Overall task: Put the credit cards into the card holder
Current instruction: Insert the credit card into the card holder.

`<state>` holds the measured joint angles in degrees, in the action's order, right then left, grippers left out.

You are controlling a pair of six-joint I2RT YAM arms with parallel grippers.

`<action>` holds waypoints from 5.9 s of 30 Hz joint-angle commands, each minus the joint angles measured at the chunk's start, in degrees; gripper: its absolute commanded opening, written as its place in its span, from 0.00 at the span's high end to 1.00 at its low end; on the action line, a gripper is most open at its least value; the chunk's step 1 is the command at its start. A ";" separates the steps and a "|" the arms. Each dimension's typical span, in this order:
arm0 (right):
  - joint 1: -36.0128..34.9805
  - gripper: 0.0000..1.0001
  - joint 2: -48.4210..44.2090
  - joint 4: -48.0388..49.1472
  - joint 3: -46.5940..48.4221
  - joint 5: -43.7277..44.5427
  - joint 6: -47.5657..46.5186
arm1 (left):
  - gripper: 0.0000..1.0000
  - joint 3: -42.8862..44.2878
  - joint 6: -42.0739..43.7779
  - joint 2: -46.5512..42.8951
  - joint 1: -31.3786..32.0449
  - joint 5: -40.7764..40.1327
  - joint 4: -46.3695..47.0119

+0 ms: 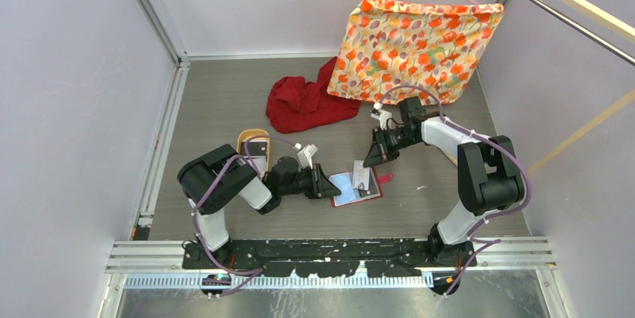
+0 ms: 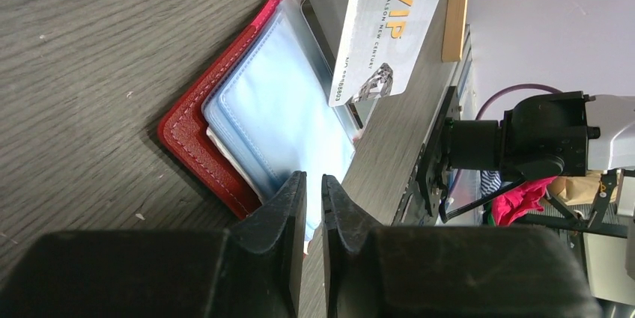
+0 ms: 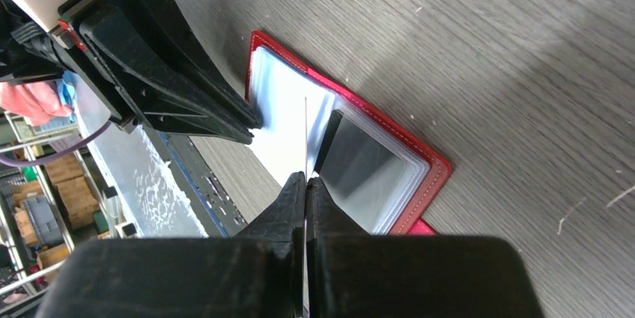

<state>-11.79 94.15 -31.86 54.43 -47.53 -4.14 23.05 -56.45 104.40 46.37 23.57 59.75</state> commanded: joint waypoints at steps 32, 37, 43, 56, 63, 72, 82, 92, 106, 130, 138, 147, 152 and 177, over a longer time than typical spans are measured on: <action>-1.31 0.99 3.86 -4.42 4.12 3.40 0.79 | 0.86 -0.26 -1.21 0.85 -0.01 0.40 0.68; 0.19 0.99 2.11 -6.68 5.01 1.01 -1.46 | 0.85 -0.55 -1.02 0.67 -0.01 0.33 0.64; 0.67 0.99 2.19 -7.34 4.53 0.00 -2.55 | 0.85 -0.20 -1.21 1.24 -0.05 0.75 1.15; 0.83 0.99 4.01 -7.36 4.62 -6.94 -1.79 | 0.86 -0.28 -1.12 0.92 -0.05 0.96 1.16; 0.78 0.99 4.12 -6.69 4.44 -1.15 -1.13 | 0.85 -0.44 -1.12 0.63 -0.05 0.95 0.99; 0.79 0.99 4.97 -6.46 4.19 -0.71 -0.63 | 0.85 -0.59 -1.14 0.63 -0.05 0.97 1.16; 0.45 0.99 5.94 -5.77 3.84 -2.43 0.16 | 0.85 -0.72 -1.20 0.45 -0.05 1.04 1.34; 0.48 0.99 5.80 -6.69 4.18 -4.06 -0.47 | 0.85 -0.93 -1.21 0.32 -0.05 1.05 1.35; 0.45 0.99 4.93 -7.77 4.44 -1.82 -1.38 | 0.75 -1.43 -0.58 -3.95 -0.05 0.53 -1.89; -0.36 0.99 6.51 -7.39 4.53 -2.58 0.01 | 0.73 -1.77 0.26 -6.06 -0.09 -0.26 -5.65; 0.26 0.99 6.37 -5.67 4.01 -3.23 1.42 | 0.69 -1.65 2.03 -9.85 -0.13 -1.92 -12.01; 1.07 0.99 6.44 -1.29 2.38 -2.26 5.04 | 0.69 -1.44 3.19 -11.72 -0.08 -2.53 -15.89; 1.05 0.99 7.84 -0.25 2.25 -3.17 6.93 | 0.69 -1.35 3.18 -11.55 -0.06 -2.62 -16.40; 1.41 0.99 10.91 1.03 1.36 -7.58 9.15 | 0.72 0.07 4.78 -12.79 -0.05 -4.59 -24.35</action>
<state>-9.56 104.33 -31.53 55.92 -53.25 4.69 22.50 -53.43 91.90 46.39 19.97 38.59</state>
